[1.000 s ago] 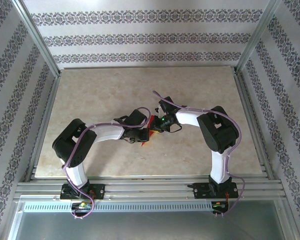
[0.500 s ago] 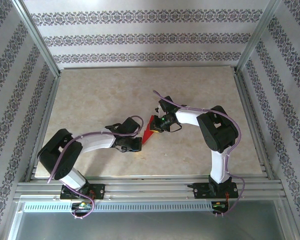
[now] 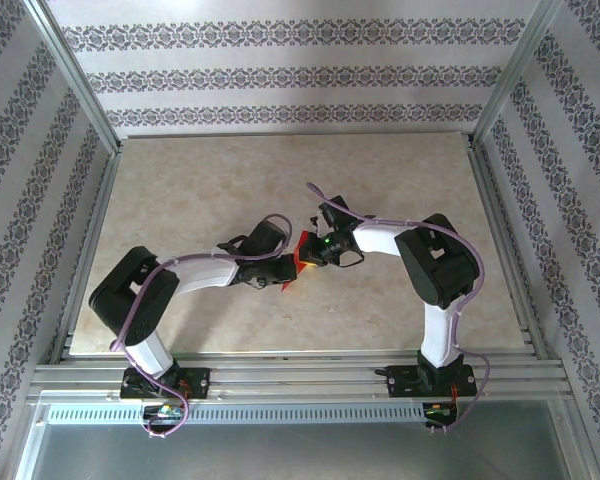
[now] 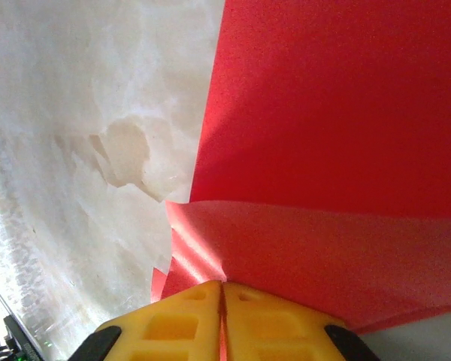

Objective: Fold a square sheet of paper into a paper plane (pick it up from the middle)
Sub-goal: Fold the wing for the fifth time at the center of the table.

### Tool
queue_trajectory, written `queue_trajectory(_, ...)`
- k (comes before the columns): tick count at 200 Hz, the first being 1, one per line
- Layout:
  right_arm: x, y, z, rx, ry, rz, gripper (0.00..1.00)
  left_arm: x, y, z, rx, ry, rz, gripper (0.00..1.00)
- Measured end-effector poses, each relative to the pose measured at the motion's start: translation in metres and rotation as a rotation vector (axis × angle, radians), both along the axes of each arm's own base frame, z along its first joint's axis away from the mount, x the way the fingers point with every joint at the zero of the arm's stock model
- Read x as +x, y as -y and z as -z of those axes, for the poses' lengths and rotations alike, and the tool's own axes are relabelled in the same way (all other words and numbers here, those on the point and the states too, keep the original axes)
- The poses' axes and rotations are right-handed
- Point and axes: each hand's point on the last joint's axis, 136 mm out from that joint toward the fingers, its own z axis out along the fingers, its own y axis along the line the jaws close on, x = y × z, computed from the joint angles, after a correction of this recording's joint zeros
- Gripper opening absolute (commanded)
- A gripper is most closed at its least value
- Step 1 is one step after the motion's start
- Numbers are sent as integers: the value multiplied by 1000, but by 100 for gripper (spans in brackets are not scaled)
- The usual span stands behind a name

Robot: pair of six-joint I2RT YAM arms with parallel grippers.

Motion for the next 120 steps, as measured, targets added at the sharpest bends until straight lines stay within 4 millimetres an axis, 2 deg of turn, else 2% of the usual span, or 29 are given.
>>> queue_trajectory(42, 0, 0, 0, 3, 0, -1, 12, 10, 4, 11, 22, -6, -9, 0)
queue_trajectory(120, 2, 3, -1, 15, 3, 0, 12, 10, -2, 16, 44, 0, -23, 0)
